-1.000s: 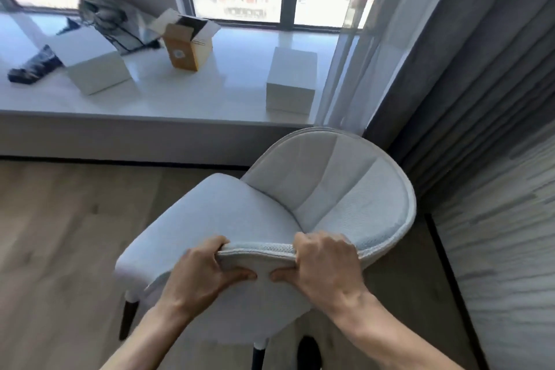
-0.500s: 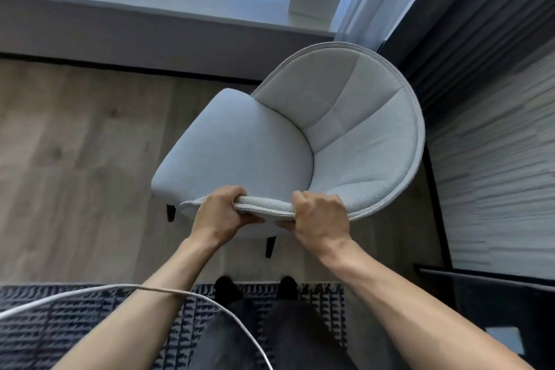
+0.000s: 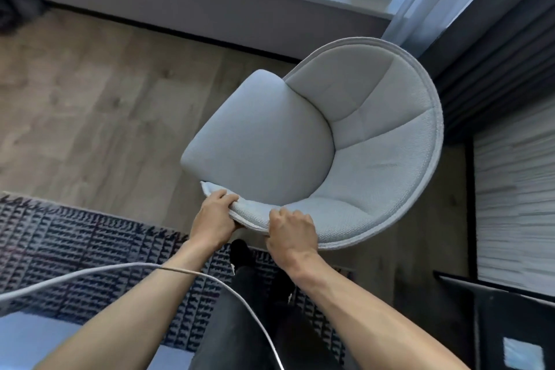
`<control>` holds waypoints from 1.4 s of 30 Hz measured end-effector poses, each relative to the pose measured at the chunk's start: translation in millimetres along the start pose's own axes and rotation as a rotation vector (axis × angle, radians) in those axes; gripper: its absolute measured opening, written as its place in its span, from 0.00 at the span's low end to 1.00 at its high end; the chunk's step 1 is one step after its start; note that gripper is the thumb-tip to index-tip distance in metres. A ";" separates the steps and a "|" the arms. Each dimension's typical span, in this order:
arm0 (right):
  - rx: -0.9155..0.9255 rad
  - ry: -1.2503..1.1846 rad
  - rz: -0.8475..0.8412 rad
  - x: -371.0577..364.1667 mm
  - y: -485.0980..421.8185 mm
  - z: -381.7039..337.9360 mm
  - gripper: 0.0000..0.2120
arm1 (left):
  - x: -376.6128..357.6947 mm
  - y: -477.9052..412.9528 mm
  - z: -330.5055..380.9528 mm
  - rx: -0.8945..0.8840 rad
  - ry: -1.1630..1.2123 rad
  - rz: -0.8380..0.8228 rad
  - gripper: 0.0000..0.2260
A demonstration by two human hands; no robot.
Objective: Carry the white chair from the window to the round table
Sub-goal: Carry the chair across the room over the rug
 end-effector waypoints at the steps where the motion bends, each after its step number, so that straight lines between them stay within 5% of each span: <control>1: 0.007 0.011 0.005 -2.0 3.3 -3.1 0.11 | -0.3 8.7 -7.1 0.054 0.008 0.016 0.28; 6: -0.017 -0.112 0.020 -1.3 7.5 2.9 0.16 | 3.6 45.2 -6.9 0.336 0.319 0.085 0.23; 9: 0.019 -0.419 0.092 16.5 33.6 7.1 0.20 | -1.7 64.0 -8.3 0.679 0.875 -0.156 0.16; 11: -0.070 -0.630 0.129 24.5 61.3 10.7 0.16 | -1.1 63.1 -17.8 0.797 1.078 -0.261 0.19; 13: -0.396 -0.895 0.037 22.0 83.3 13.0 0.15 | 0.3 53.2 -33.9 0.886 1.185 -0.333 0.27; 16: -1.120 -1.382 -0.132 -1.1 99.3 23.8 0.18 | 4.8 24.6 -40.3 0.947 1.245 -0.421 0.35; 20: -1.412 -1.777 0.095 -9.7 74.6 36.3 0.22 | 12.5 -13.8 -26.1 0.960 1.201 -0.512 0.31; 26: -1.638 -1.749 0.300 -12.2 37.7 36.8 0.13 | -3.8 -24.0 -10.2 1.112 1.091 -0.570 0.20; 29: -1.674 -1.695 0.381 -16.3 34.4 37.4 0.21 | -18.3 -24.7 -9.7 1.186 1.088 -0.542 0.30; 31: -1.672 -1.665 0.427 -20.6 34.4 41.0 0.24 | -26.1 -29.1 -11.1 1.186 1.085 -0.544 0.31; 36: -1.651 -1.654 0.425 -30.1 38.6 42.6 0.16 | -30.0 -27.2 -7.5 1.156 1.124 -0.492 0.14; 42: -1.554 -1.676 0.430 -24.7 39.0 49.9 0.11 | -26.7 -27.7 -4.1 1.109 1.092 -0.459 0.13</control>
Point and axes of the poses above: each hand's wrist, its own y-axis away from the middle knuckle, its own x-axis out of the back of the hand, z = x × y, the point moved 3 cm from there along -y, towards the middle knuckle, and after that the axes turned 8 degrees about z, right-handed, at the moved point
